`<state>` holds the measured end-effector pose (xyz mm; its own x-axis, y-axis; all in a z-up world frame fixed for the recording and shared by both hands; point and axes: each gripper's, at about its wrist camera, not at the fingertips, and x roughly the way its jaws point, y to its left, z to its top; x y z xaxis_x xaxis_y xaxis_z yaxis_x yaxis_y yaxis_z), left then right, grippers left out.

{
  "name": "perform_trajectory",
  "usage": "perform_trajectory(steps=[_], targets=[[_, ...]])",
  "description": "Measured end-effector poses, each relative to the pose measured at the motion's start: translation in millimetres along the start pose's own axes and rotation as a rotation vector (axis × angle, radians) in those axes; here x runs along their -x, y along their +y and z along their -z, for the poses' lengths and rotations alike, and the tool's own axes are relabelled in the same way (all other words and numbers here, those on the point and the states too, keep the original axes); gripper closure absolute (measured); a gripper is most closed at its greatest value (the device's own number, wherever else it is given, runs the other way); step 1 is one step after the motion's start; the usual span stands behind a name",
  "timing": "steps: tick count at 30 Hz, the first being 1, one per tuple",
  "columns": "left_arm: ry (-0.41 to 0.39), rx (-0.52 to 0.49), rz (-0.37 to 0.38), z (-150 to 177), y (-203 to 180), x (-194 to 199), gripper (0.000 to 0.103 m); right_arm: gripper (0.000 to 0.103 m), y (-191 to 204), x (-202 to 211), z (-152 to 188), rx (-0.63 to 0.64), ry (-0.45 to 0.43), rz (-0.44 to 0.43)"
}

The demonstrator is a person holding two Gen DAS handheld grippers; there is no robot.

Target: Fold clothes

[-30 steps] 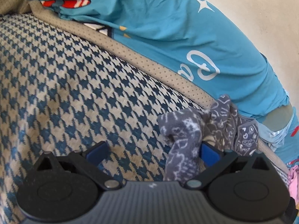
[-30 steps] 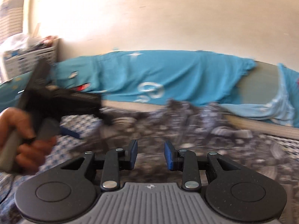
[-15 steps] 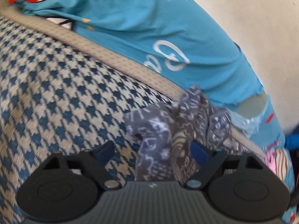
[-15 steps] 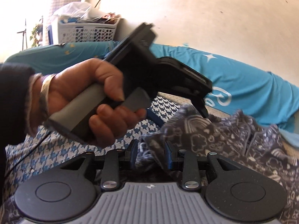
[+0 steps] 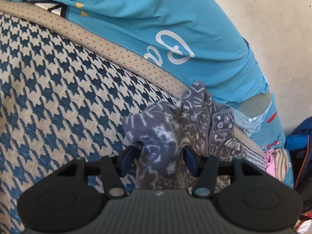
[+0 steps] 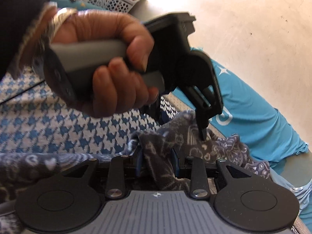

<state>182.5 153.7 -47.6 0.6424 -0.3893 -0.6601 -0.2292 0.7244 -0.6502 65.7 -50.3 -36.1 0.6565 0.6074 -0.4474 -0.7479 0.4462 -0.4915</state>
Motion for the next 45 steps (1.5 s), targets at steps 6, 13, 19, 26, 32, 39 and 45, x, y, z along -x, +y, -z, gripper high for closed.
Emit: perform_trajectory(steps=[6, 13, 19, 26, 32, 39, 45], targets=[[-0.007, 0.037, 0.018, -4.5, 2.2, -0.5, 0.056, 0.075, 11.3, -5.2, -0.4, 0.085, -0.026, 0.068], [-0.11, 0.025, -0.027, -8.8, -4.6, 17.5, 0.07, 0.092, 8.8, 12.1, -7.3, 0.058, -0.148, 0.073], [-0.25, -0.014, -0.179, -11.9, -8.0, 33.6, 0.071, 0.092, -13.0, 17.0, -9.1, -0.167, -0.185, -0.057], [-0.297, -0.004, -0.267, -12.5, -3.5, 39.4, 0.069, 0.089, -11.9, 2.9, -1.1, -0.213, -0.125, -0.121], [-0.313, -0.063, -0.29, -7.3, -24.3, 50.9, 0.057, 0.088, -24.1, -2.5, 0.2, -0.279, -0.133, -0.144], [-0.343, -0.191, -0.265, 3.6, -71.9, 65.3, 0.042, 0.055, -49.4, 27.9, -1.0, -0.351, -0.166, -0.197], [-0.285, -0.288, -0.234, 21.6, -98.6, 54.7, 0.034, 0.053, -52.0, 44.4, 2.8, -0.298, -0.095, -0.207]])
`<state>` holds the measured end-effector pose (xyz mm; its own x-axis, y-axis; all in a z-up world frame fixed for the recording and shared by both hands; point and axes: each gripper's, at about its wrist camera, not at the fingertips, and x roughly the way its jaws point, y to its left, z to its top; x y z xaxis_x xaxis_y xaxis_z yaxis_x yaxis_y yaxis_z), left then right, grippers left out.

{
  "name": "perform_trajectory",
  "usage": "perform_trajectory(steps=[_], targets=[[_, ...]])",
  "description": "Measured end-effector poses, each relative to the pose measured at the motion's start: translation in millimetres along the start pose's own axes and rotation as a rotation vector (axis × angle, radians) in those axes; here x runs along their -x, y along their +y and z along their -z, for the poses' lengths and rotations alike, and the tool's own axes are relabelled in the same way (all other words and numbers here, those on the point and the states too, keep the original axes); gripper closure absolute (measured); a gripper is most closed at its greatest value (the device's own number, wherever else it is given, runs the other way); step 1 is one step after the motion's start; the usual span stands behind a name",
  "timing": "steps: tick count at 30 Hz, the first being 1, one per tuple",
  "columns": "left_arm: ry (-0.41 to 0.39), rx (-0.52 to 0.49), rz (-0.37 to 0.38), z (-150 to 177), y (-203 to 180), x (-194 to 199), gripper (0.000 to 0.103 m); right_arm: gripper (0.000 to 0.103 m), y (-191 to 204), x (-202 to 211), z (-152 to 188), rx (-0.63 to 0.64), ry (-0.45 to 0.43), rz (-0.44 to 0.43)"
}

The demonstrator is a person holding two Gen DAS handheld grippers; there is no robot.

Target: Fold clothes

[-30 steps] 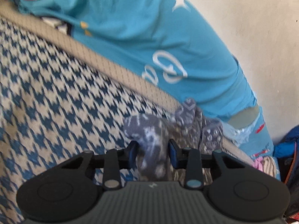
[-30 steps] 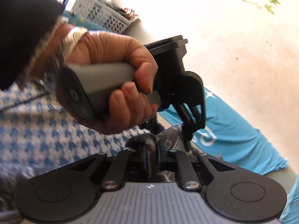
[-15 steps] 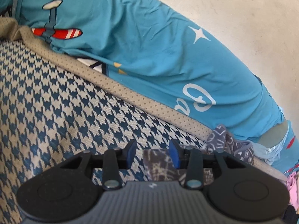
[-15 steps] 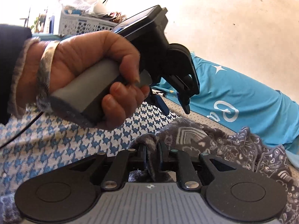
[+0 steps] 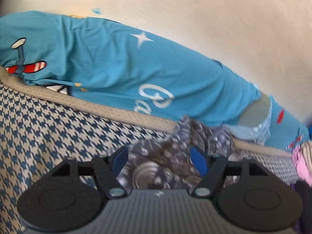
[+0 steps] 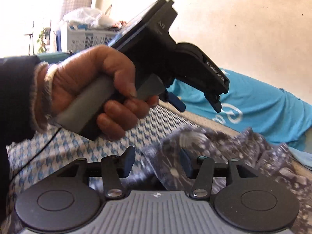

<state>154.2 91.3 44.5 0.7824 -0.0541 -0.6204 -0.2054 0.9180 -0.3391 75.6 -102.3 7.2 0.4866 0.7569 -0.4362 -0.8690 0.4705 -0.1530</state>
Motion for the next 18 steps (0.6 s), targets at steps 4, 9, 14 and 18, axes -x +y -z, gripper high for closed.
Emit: perform_trajectory(steps=[4, 9, 14, 18], targets=[[0.043, -0.009, 0.013, 14.4, -7.5, -6.0, 0.034, 0.053, -13.7, 11.5, 10.8, -0.027, 0.041, 0.056], [0.063, -0.05, 0.01, 27.5, -19.4, -8.6, 0.034, 0.053, -38.6, 29.0, 23.4, -0.092, 0.075, 0.148], [0.096, -0.098, 0.018, 37.5, -33.3, -12.7, 0.03, 0.053, -70.2, 45.2, 34.7, -0.169, 0.074, 0.249], [0.141, -0.138, 0.008, 49.8, -41.8, -21.2, 0.03, 0.053, -98.0, 46.7, 48.2, -0.248, 0.093, 0.312]])
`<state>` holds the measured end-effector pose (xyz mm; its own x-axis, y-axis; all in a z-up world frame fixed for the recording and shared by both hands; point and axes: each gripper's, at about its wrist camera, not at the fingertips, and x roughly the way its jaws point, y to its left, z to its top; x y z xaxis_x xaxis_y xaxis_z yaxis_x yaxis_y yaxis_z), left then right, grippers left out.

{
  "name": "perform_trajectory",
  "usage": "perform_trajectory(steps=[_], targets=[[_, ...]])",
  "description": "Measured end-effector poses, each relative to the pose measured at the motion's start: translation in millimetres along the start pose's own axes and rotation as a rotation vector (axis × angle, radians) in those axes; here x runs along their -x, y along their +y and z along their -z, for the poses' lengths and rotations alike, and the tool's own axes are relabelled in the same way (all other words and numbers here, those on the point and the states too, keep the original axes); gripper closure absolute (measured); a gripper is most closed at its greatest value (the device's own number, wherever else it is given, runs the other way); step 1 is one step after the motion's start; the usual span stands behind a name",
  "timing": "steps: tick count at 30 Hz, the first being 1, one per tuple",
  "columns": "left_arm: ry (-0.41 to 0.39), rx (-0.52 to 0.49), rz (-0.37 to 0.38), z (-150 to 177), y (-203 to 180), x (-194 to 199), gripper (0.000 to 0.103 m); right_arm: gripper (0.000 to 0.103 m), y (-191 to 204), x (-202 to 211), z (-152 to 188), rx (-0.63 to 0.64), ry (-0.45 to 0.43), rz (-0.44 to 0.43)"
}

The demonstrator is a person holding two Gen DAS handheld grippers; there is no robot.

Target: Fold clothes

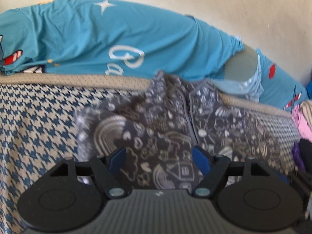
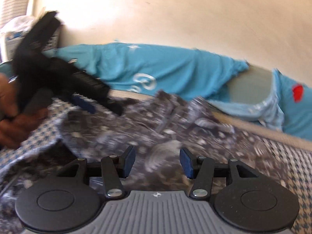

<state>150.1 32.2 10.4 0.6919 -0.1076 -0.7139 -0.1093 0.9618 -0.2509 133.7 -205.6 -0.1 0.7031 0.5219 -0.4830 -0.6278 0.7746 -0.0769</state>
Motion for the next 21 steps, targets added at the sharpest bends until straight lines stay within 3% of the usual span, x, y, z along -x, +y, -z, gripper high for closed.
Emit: perform_trajectory(steps=[5, 9, 12, 14, 21], targets=[[0.039, -0.073, -0.027, 11.1, -10.8, -7.9, 0.025, 0.053, -25.9, -11.3, 5.0, -0.09, 0.043, 0.055], [0.067, -0.12, -0.06, 21.1, -10.6, -11.6, 0.025, 0.055, -39.4, -22.8, 9.1, -0.141, 0.117, 0.155], [0.056, -0.186, -0.069, 31.2, -10.2, -11.5, 0.025, 0.067, -55.5, -25.2, 11.4, -0.212, 0.141, 0.228], [0.045, -0.229, -0.083, 36.2, -11.7, -9.7, 0.025, 0.073, -61.1, -24.2, 13.3, -0.215, 0.146, 0.256], [0.042, -0.242, -0.087, 41.8, -6.4, -2.7, 0.025, 0.073, -63.2, -22.6, 15.0, -0.178, 0.146, 0.35]])
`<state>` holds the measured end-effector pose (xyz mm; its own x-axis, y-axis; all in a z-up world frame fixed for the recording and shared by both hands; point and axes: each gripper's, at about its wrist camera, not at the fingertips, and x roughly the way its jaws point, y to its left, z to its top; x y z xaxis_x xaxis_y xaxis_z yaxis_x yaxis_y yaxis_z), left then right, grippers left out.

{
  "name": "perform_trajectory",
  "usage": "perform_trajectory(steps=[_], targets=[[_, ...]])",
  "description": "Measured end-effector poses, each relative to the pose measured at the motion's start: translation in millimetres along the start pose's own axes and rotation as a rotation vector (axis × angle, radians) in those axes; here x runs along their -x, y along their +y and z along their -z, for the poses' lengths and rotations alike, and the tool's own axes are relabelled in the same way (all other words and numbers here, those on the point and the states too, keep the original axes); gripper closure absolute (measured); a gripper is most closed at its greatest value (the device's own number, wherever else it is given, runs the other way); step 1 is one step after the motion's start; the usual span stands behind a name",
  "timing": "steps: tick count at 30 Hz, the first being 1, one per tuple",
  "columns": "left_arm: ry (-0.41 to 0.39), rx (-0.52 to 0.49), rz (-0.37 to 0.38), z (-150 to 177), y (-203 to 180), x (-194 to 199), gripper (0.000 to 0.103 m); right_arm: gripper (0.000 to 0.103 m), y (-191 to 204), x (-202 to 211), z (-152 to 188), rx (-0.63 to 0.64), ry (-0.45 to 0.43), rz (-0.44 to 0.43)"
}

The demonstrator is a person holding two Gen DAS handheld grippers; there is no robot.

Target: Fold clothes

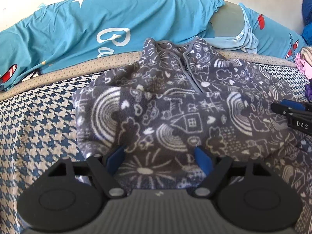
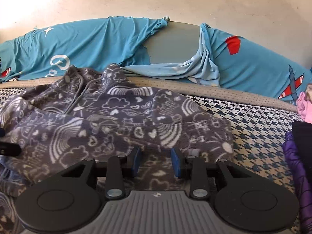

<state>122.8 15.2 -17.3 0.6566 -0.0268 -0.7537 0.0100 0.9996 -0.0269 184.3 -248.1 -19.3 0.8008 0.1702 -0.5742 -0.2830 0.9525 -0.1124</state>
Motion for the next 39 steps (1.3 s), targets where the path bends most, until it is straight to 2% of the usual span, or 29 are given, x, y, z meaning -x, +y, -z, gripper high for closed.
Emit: perform_trajectory(steps=[4, 9, 13, 17, 25, 28, 31, 34, 39], targets=[[-0.003, -0.018, -0.019, 3.4, -3.5, 4.4, 0.024, 0.072, -1.0, 1.9, 0.5, 0.003, -0.001, 0.009], [-0.02, -0.03, -0.039, 3.7, -10.8, 19.2, 0.021, 0.066, -4.2, 13.6, -2.7, -0.027, -0.009, -0.005], [-0.034, -0.023, -0.018, 4.5, -16.8, 30.4, 0.015, 0.06, -5.2, 26.2, -2.8, -0.025, -0.026, -0.017], [-0.032, -0.019, -0.009, 5.1, -25.0, 34.9, 0.013, 0.059, -7.6, 35.6, -1.7, -0.034, -0.028, -0.026], [-0.011, -0.013, -0.033, 9.2, -36.5, 25.6, 0.005, 0.057, -5.1, 48.0, 7.8, 0.007, -0.016, -0.089], [0.011, -0.035, -0.05, 13.8, -40.9, 17.4, 0.002, 0.054, -1.0, 39.9, 15.2, 0.065, 0.035, -0.081], [0.02, -0.071, -0.077, 20.2, -48.7, 14.0, 0.001, 0.054, 3.1, 38.6, 23.3, 0.102, 0.021, -0.072], [0.015, -0.103, -0.1, 25.9, -54.5, 13.8, 0.0, 0.054, 1.9, 40.3, 23.8, 0.094, 0.023, -0.071], [0.02, -0.081, -0.079, 25.7, -49.9, 20.5, 0.0, 0.054, -4.6, 45.1, 22.5, 0.05, 0.033, -0.086]])
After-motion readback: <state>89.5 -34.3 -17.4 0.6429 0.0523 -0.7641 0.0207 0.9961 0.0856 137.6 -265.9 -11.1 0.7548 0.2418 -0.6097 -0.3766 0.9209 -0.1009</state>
